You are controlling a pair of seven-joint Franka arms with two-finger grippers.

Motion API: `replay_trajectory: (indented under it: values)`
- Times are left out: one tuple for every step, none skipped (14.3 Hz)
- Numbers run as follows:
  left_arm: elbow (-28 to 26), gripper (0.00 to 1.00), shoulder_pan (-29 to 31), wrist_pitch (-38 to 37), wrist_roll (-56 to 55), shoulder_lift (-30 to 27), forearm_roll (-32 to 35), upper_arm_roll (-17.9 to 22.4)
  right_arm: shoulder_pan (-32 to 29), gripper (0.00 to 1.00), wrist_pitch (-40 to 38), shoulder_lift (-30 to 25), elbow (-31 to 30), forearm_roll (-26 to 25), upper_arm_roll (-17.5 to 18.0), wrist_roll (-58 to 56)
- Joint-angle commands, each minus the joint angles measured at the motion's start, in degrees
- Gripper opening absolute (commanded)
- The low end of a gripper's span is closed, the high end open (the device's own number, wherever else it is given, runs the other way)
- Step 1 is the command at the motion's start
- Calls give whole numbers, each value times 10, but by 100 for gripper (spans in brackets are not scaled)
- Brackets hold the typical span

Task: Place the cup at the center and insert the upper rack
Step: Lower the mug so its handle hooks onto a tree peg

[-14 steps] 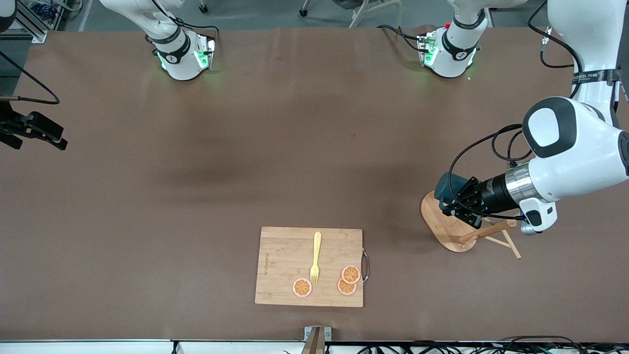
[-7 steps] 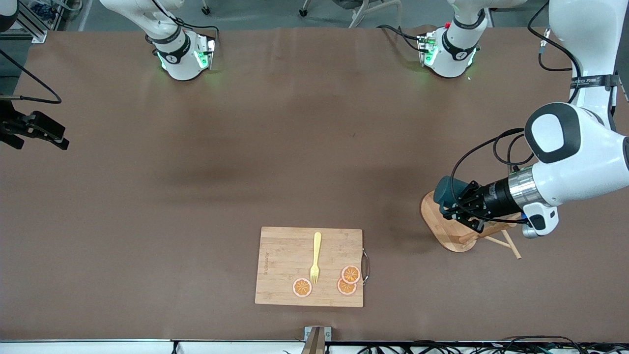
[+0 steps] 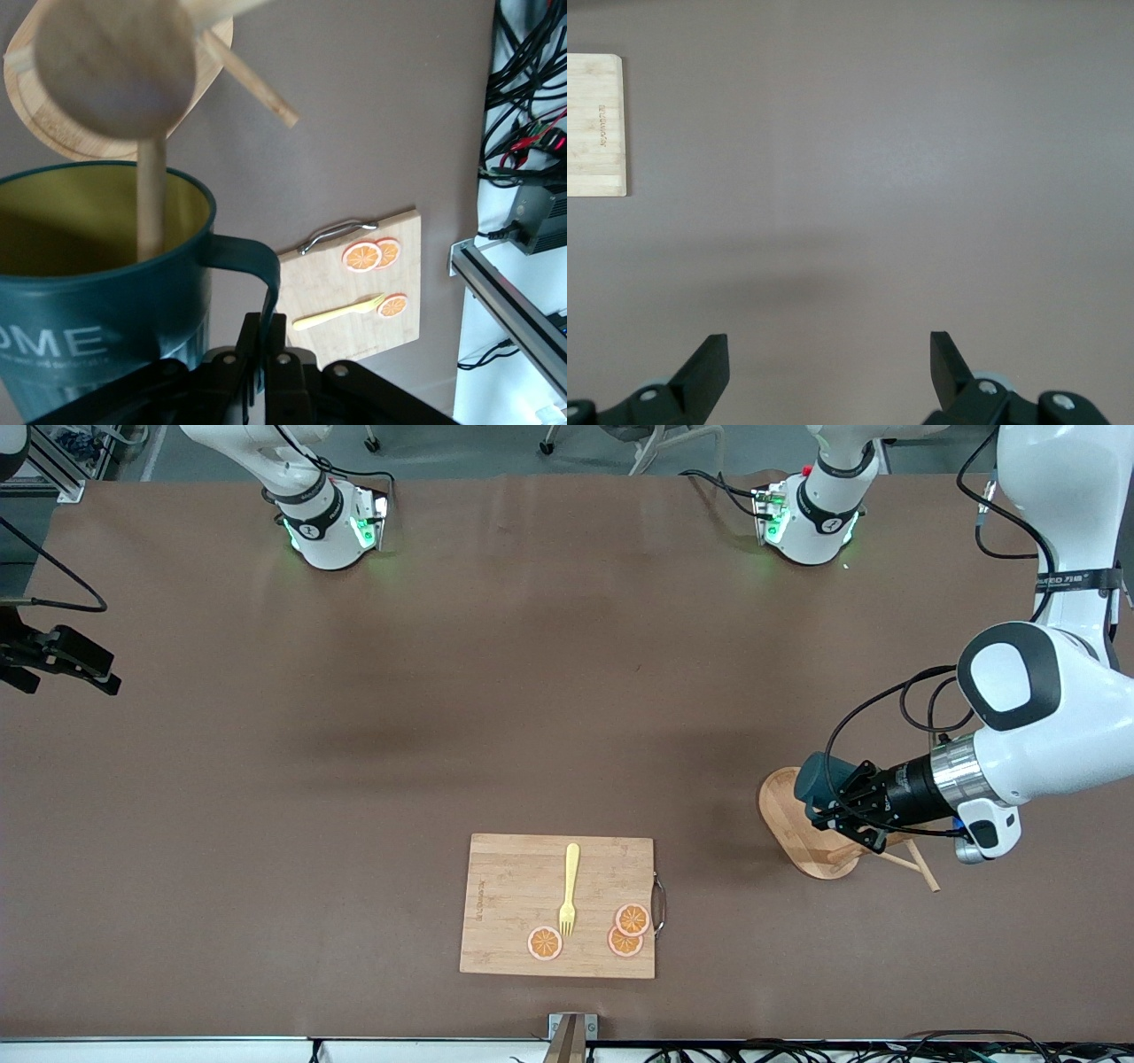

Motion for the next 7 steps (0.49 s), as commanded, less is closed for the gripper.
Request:
replay_trajectory:
  values:
    - [17,0,7,4,16,12,-12,-2,-1,100,-4,-12,-7,1,-1,2]
    - [17,1,7,4,17,13,-12,-2,0,100,-3,-12,-7,1,-1,2]
    - [19,1,8,5,19,14,-12,-2,0,100,-3,-12,-7,-2,-1,2]
    - [21,1,13,5,26,18,-12,-2,0,100,1,-12,-7,-5,-1,2]
    - [21,1,14,5,31,18,-12,-2,-1,100,3,-12,-7,-6,-1,2]
    - [22,1,14,5,33,19,-12,-2,0,100,1,-12,-7,-6,-1,2]
    - [22,1,16,5,34,20,-12,-2,0,100,0,-12,-7,-6,-1,2]
